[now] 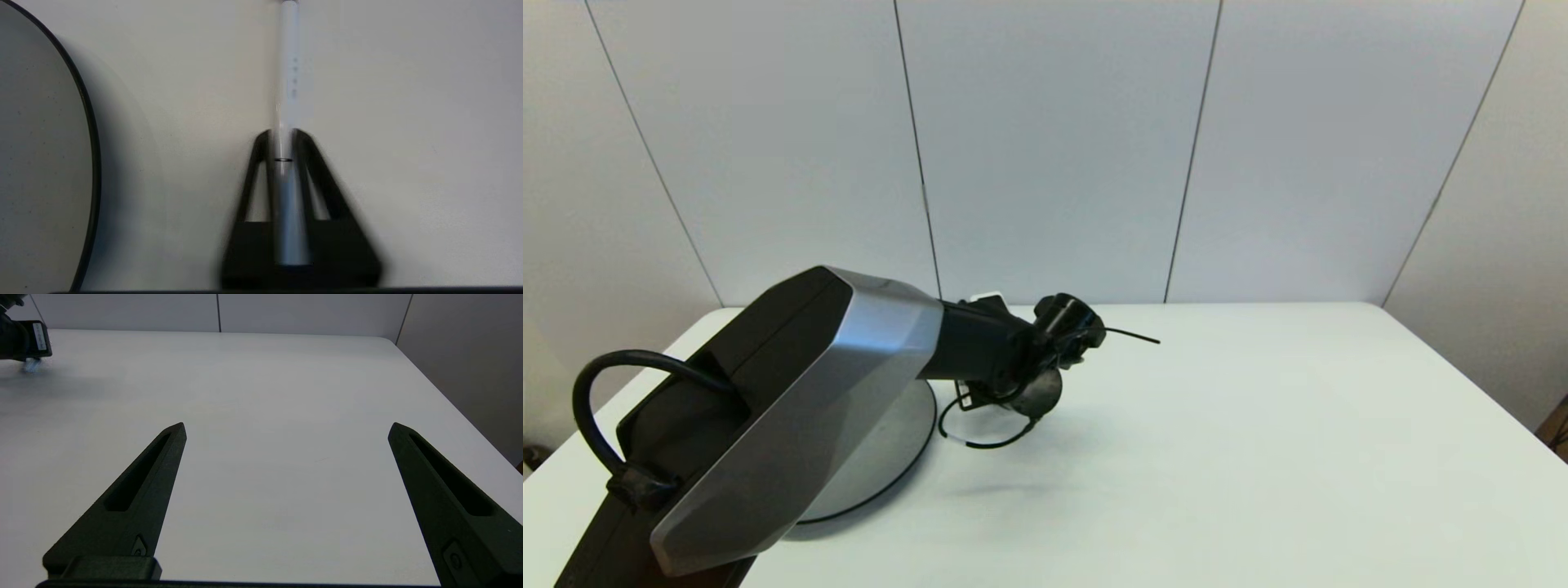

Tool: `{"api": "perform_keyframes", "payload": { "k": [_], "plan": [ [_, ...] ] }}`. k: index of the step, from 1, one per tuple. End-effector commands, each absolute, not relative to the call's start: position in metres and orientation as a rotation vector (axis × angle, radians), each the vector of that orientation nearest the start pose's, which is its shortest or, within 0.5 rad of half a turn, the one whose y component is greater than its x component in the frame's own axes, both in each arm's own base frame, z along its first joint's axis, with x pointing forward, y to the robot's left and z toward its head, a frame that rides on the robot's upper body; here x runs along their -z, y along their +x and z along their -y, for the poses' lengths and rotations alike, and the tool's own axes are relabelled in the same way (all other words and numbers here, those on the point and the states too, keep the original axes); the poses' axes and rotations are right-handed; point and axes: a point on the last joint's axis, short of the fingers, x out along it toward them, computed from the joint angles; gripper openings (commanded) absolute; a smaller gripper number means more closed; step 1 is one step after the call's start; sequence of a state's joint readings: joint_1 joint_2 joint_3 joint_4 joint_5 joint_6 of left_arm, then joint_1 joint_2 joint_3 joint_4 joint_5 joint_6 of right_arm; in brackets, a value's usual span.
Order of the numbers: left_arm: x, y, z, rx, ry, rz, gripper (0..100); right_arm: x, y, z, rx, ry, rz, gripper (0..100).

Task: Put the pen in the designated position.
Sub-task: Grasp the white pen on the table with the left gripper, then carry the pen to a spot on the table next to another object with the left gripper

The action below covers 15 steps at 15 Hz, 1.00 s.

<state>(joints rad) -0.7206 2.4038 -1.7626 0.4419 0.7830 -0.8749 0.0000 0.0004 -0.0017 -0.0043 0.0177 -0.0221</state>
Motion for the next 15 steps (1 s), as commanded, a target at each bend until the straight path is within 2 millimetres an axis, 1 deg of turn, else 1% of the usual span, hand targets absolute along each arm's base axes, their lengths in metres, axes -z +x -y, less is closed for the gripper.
{"api": "perform_keyframes", "payload": {
  "k": [1, 4, 6, 9, 10, 12, 15],
  "plan": [
    [-0.073, 0.351, 0.286, -0.383, -0.093, -0.673, 0, -0.076, -0.023, 0.000, -0.018, -0.023, 0.005, 100],
    [-0.073, 0.351, 0.286, -0.382, -0.093, -0.673, 0, -0.076, -0.023, 0.000, -0.018, -0.023, 0.005, 100],
    [-0.081, 0.350, 0.286, -0.372, -0.096, -0.664, 0, -0.076, -0.023, 0.000, -0.018, -0.023, 0.005, 100],
    [-0.106, 0.344, 0.281, -0.357, -0.133, -0.632, 0, -0.076, -0.023, 0.000, -0.018, -0.023, 0.005, 100],
    [-0.118, 0.342, 0.278, -0.353, -0.150, -0.618, 0, -0.076, -0.023, 0.000, -0.018, -0.023, 0.005, 100],
    [-0.134, 0.336, 0.269, -0.353, -0.170, -0.601, 0, -0.076, -0.023, 0.000, -0.018, -0.023, 0.005, 100],
    [-0.163, 0.332, 0.252, -0.364, -0.220, -0.556, 0, -0.076, -0.023, 0.000, -0.018, -0.023, 0.005, 100]
  ]
}}
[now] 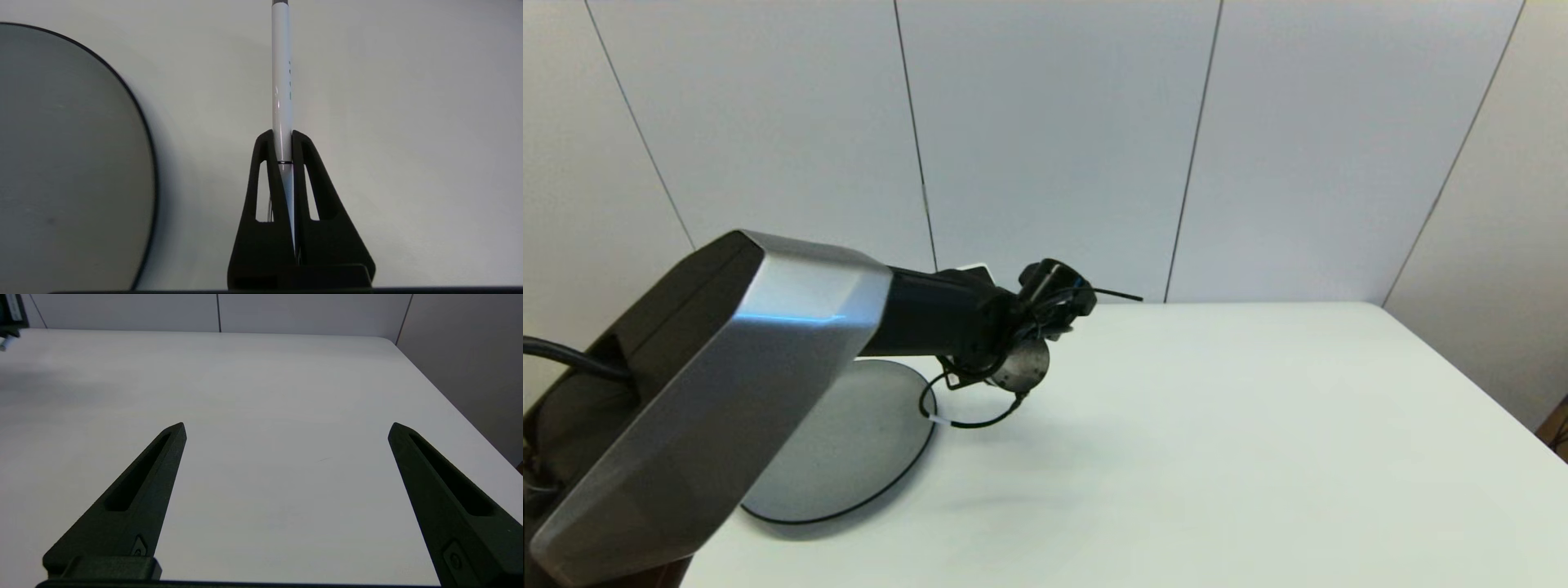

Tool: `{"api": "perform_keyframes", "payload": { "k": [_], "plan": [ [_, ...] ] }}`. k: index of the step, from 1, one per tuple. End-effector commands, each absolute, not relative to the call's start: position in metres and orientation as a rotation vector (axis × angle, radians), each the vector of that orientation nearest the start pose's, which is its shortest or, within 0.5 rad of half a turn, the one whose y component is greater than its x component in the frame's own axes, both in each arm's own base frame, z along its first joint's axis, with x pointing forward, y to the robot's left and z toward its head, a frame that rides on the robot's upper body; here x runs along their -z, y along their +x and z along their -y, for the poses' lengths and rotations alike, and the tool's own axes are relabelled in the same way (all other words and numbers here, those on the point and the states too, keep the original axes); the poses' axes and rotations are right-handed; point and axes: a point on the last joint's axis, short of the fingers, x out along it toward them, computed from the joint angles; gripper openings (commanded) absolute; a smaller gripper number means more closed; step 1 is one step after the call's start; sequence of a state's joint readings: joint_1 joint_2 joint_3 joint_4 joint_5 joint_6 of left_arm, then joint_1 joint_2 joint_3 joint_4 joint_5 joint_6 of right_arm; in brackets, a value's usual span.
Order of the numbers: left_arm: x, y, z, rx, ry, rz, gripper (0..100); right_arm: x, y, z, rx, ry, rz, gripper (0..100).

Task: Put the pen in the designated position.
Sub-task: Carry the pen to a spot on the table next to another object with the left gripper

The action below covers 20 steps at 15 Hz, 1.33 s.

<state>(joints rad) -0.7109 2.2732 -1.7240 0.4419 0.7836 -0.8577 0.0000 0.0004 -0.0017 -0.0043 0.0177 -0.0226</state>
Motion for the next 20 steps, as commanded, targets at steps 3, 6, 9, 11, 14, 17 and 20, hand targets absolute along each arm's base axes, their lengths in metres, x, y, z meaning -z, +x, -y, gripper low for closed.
{"api": "perform_keyframes", "payload": {
  "k": [3, 6, 9, 11, 14, 17, 20],
  "plan": [
    [-0.195, 0.333, 0.226, -0.413, -0.250, -0.483, 0, -0.076, -0.023, 0.000, -0.018, -0.023, 0.005, 100],
    [-0.227, 0.337, 0.185, -0.488, -0.248, -0.419, 0, -0.076, -0.023, 0.000, -0.018, -0.023, 0.006, 100],
    [-0.254, 0.335, 0.145, -0.546, -0.224, -0.380, 0, -0.076, -0.023, 0.000, -0.018, -0.023, 0.006, 100],
    [-0.270, 0.331, 0.122, -0.579, -0.205, -0.360, 0, -0.076, -0.023, 0.000, -0.018, -0.023, 0.005, 100],
    [-0.288, 0.317, 0.088, -0.624, -0.145, -0.352, 0, -0.076, -0.023, 0.000, -0.018, -0.023, 0.005, 100],
    [-0.307, 0.305, 0.061, -0.659, -0.075, -0.342, 0, -0.076, -0.023, 0.000, -0.018, -0.023, 0.005, 100],
    [-0.321, 0.293, 0.034, -0.622, 0.027, -0.375, 0, -0.077, -0.023, 0.000, -0.018, -0.023, 0.006, 100]
  ]
}}
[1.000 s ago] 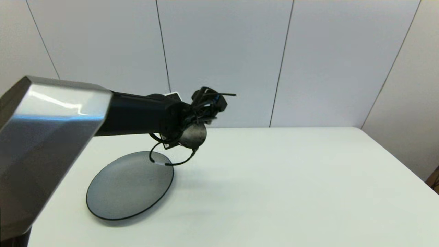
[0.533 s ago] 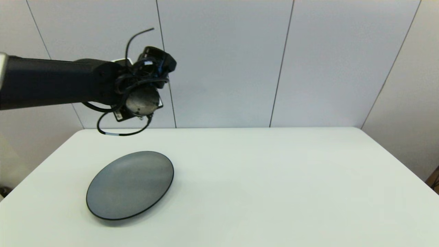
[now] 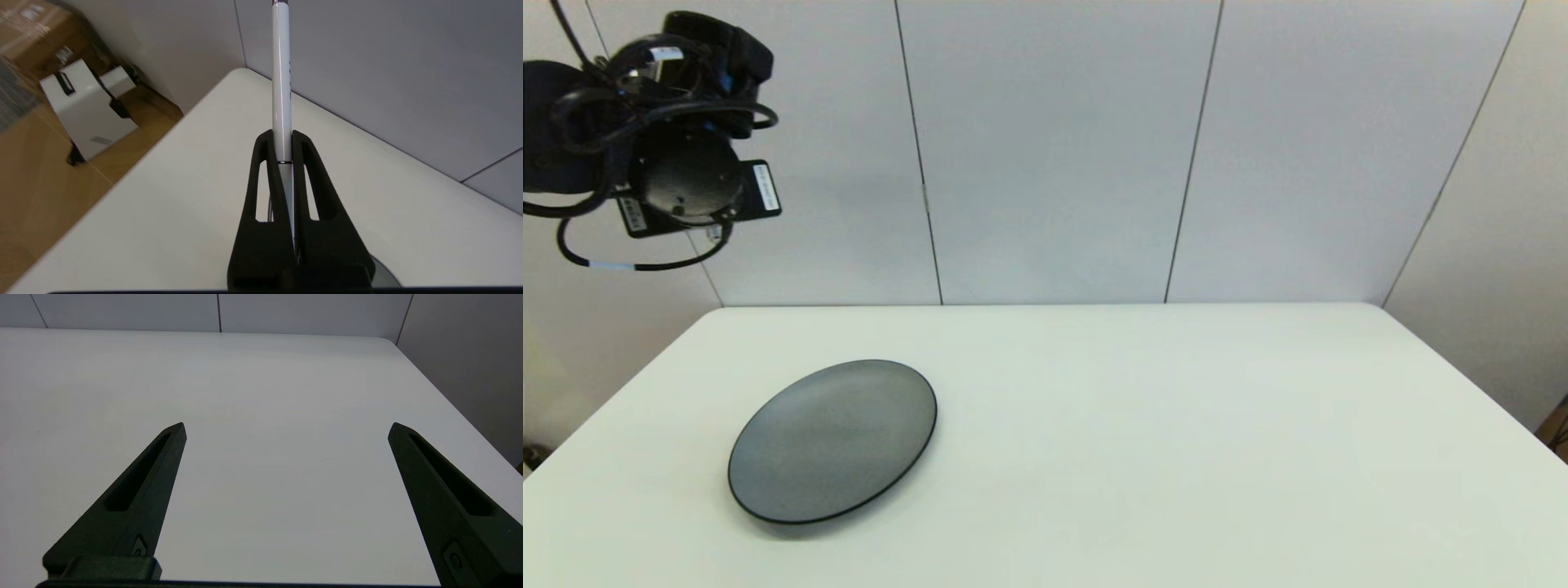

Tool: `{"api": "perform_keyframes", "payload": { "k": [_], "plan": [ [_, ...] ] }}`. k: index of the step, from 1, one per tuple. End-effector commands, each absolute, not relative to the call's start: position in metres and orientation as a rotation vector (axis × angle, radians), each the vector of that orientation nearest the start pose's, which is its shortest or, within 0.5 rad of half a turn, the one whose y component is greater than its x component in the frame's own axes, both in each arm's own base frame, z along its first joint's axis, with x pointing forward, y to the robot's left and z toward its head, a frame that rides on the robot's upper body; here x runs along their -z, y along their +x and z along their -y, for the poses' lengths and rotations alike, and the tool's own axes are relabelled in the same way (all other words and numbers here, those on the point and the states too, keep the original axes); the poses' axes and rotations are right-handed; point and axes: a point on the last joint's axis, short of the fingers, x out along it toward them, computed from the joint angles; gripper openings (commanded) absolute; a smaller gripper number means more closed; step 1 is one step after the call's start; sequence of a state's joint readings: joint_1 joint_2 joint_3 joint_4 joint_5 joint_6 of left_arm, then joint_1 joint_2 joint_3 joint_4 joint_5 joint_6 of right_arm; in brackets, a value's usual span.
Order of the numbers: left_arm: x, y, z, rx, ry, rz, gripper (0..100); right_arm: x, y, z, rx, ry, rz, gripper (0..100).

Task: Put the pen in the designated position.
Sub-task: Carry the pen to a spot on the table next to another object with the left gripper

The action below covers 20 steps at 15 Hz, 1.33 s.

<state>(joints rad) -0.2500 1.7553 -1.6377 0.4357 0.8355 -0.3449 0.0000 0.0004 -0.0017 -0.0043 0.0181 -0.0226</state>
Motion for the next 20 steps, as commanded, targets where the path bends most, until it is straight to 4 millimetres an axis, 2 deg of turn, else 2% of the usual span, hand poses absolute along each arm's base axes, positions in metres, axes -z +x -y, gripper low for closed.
{"api": "perform_keyframes", "payload": {
  "k": [1, 3, 6, 8, 10, 13, 16, 20],
  "plan": [
    [-0.325, 0.290, 0.027, -0.579, 0.056, -0.385, 0, -0.076, -0.023, 0.000, -0.018, -0.023, 0.005, 100],
    [-0.332, 0.285, 0.006, -0.499, 0.121, -0.400, 0, -0.077, -0.023, 0.000, -0.018, -0.023, 0.006, 100],
    [-0.339, 0.279, -0.041, -0.334, 0.241, -0.399, 0, -0.077, -0.023, 0.000, -0.018, -0.023, 0.006, 100],
    [-0.333, 0.275, -0.065, -0.220, 0.281, -0.414, 0, -0.076, -0.023, 0.000, -0.018, -0.023, 0.006, 100],
    [-0.320, 0.268, -0.080, -0.097, 0.251, -0.437, 0, -0.076, -0.023, 0.000, -0.018, -0.023, 0.005, 100],
    [-0.294, 0.261, -0.090, -0.007, 0.238, -0.472, 0, -0.076, -0.023, 0.000, -0.018, -0.023, 0.006, 100],
    [-0.275, 0.256, -0.091, -0.003, 0.227, -0.513, 0, -0.076, -0.023, 0.000, -0.018, -0.023, 0.005, 100],
    [-0.236, 0.243, -0.089, -0.014, 0.246, -0.617, 0, -0.076, -0.023, 0.000, -0.017, -0.023, 0.006, 100]
  ]
}}
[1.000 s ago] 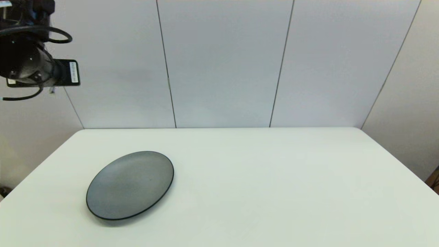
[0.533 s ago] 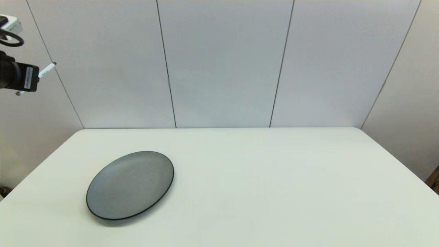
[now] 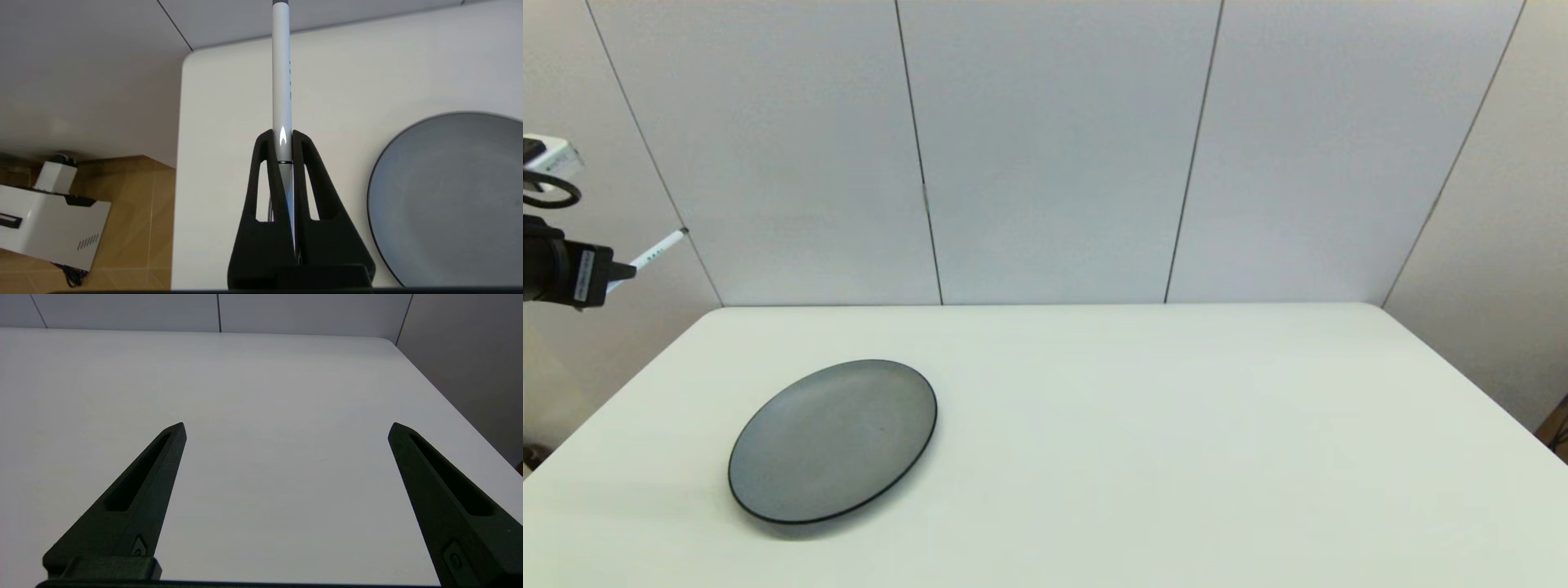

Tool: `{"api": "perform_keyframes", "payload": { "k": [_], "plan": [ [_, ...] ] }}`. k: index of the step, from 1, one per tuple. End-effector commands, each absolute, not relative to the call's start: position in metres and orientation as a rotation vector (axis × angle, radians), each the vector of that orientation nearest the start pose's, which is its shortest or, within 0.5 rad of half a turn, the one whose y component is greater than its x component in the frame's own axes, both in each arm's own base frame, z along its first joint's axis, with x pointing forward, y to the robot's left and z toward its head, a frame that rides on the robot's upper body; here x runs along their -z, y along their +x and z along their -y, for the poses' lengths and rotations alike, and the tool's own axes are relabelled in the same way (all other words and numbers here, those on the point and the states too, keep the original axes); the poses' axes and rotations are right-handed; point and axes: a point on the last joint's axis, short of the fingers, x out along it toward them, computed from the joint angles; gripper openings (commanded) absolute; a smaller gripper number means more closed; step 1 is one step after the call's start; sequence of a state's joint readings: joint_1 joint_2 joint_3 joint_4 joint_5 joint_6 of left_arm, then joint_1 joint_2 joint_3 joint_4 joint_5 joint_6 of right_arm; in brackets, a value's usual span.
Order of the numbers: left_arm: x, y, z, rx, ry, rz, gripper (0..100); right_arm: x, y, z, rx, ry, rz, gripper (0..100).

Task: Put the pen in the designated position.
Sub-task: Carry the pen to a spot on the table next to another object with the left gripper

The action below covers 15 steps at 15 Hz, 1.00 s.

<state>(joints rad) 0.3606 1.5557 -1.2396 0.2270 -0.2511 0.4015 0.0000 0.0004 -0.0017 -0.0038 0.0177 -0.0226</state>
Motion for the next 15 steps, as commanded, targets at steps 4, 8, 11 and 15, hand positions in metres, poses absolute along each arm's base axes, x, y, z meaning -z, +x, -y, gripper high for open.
{"api": "perform_keyframes", "payload": {
  "k": [4, 8, 11, 15],
  "plan": [
    [-0.202, 0.234, -0.090, -0.004, 0.276, -0.751, 0, -0.077, -0.023, 0.000, -0.018, -0.023, 0.006, 100],
    [-0.169, 0.227, -0.089, -0.002, 0.253, -0.877, 0, -0.076, -0.023, 0.000, -0.018, -0.023, 0.006, 100],
    [-0.160, 0.228, -0.091, -0.010, 0.209, -0.911, 0, -0.076, -0.023, 0.000, -0.018, -0.023, 0.005, 100],
    [-0.145, 0.226, -0.095, -0.051, 0.155, -0.905, 0, -0.076, -0.023, 0.000, -0.018, -0.023, 0.005, 100]
  ]
}}
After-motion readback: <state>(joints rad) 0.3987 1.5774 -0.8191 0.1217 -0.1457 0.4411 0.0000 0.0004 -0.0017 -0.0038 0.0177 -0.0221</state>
